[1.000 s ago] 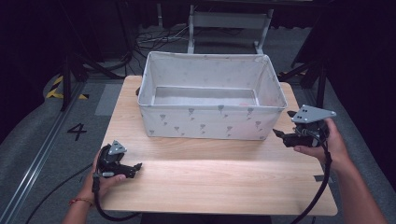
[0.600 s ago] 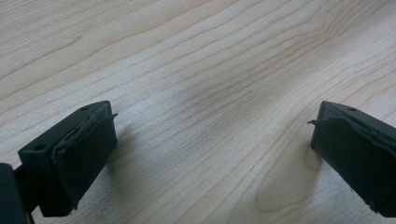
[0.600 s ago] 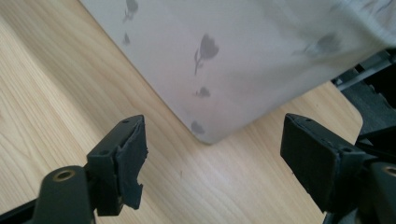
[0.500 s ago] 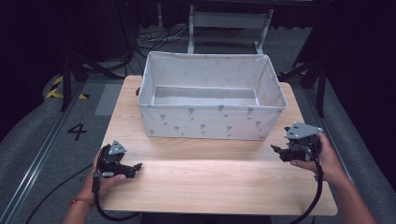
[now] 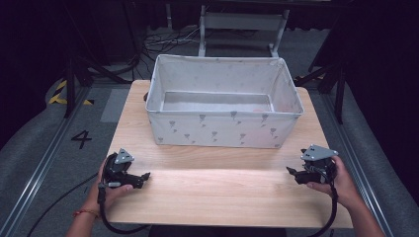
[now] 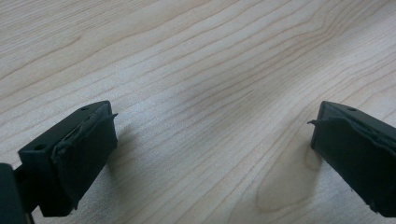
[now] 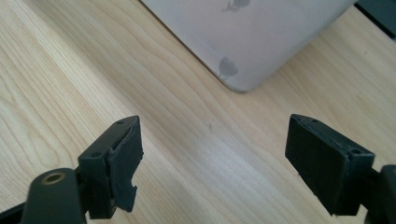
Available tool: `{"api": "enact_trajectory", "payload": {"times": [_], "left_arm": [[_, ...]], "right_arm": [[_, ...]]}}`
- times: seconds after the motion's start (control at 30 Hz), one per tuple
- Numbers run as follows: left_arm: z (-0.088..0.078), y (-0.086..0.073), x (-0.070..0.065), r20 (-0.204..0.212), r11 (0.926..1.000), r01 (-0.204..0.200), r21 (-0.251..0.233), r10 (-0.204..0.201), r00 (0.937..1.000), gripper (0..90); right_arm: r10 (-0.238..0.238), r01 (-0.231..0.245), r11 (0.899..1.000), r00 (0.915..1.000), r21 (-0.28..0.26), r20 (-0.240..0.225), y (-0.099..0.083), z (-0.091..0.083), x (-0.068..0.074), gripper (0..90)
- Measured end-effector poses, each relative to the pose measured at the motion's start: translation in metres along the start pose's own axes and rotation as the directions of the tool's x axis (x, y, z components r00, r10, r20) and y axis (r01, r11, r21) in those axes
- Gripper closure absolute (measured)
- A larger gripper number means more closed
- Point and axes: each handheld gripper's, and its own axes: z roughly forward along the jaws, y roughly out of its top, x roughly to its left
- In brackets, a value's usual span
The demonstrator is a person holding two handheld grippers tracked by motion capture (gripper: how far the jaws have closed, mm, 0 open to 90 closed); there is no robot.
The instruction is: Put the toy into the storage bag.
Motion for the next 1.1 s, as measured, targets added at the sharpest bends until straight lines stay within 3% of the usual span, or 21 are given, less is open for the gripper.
{"api": "enact_trajectory", "payload": {"times": [0.07,0.23,0.47,0.6,0.67,0.77,1.1], "left_arm": [[0.0,0.0,0.0,0.0,1.0,-0.001,0.0,0.001,1.0,0.6],[0.0,0.0,0.0,-0.001,1.0,0.001,0.0,-0.001,1.0,0.6],[0.0,0.0,0.0,0.001,1.0,0.003,0.001,-0.003,1.0,0.6],[0.0,0.0,0.0,-0.001,1.0,0.001,0.0,-0.001,1.0,0.6],[0.0,0.0,0.0,0.0,1.0,0.002,0.001,-0.002,1.0,0.6],[0.0,0.0,0.0,-0.002,1.0,0.001,-0.001,-0.001,1.0,0.6],[0.0,0.0,-0.002,-0.015,0.9999,0.014,-0.005,-0.014,0.9998,0.5]], "right_arm": [[0.016,-0.016,1.0,0.9997,-0.009,-0.021,-0.012,0.003,0.002,18.4],[0.069,-0.069,0.998,0.9973,-0.001,-0.024,-0.031,0.007,0.003,18.3],[0.174,-0.176,0.984,0.9836,-0.036,-0.047,-0.061,0.006,0.003,18.6],[0.253,-0.256,0.965,0.9656,-0.057,-0.061,-0.077,0.005,0.001,17.7],[0.283,-0.285,0.957,0.9581,-0.054,-0.046,-0.084,0.007,0.001,16.8],[0.353,-0.358,0.932,0.9321,-0.052,-0.081,-0.091,0.008,-0.003,15.9],[0.366,-0.368,0.929,0.9291,-0.045,-0.054,-0.091,0.009,-0.002,12.8]]}}
